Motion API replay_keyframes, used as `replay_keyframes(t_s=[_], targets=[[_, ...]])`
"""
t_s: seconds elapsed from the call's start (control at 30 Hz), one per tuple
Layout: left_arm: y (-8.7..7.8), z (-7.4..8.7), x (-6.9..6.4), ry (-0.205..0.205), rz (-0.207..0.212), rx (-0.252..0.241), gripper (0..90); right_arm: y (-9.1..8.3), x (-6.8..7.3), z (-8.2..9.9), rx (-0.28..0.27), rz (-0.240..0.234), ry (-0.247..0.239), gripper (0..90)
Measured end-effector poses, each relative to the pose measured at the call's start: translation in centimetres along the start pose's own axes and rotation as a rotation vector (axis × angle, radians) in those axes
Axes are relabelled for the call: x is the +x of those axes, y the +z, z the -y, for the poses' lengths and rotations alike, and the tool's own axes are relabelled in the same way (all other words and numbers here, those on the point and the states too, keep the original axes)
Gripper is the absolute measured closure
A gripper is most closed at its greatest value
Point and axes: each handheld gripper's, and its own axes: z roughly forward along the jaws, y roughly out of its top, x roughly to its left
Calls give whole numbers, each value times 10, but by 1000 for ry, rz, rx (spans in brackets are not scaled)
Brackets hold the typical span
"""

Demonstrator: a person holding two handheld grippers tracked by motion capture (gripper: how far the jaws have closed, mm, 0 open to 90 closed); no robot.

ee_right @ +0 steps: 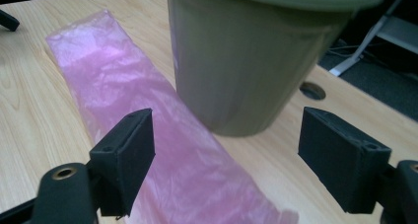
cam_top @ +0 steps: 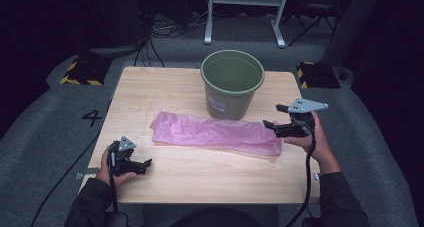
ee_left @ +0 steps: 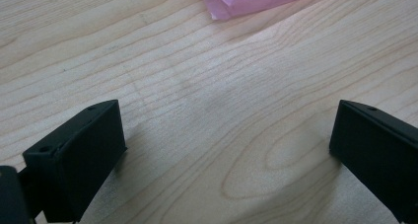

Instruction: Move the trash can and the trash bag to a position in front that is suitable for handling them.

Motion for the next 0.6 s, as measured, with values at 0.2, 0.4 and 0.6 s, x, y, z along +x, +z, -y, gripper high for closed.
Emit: replay_keyframes(t_s=[0.2,0.4,0.6], targets=[[0,0,0,0,0,0,3,12,6,-24,-3,-14,-50,228],[0,0,0,-1,0,-1,3,24,11,-36,1,-21,-74,233],[0,0,0,0,0,0,3,31,14,-46,-2,-27,-91,238]])
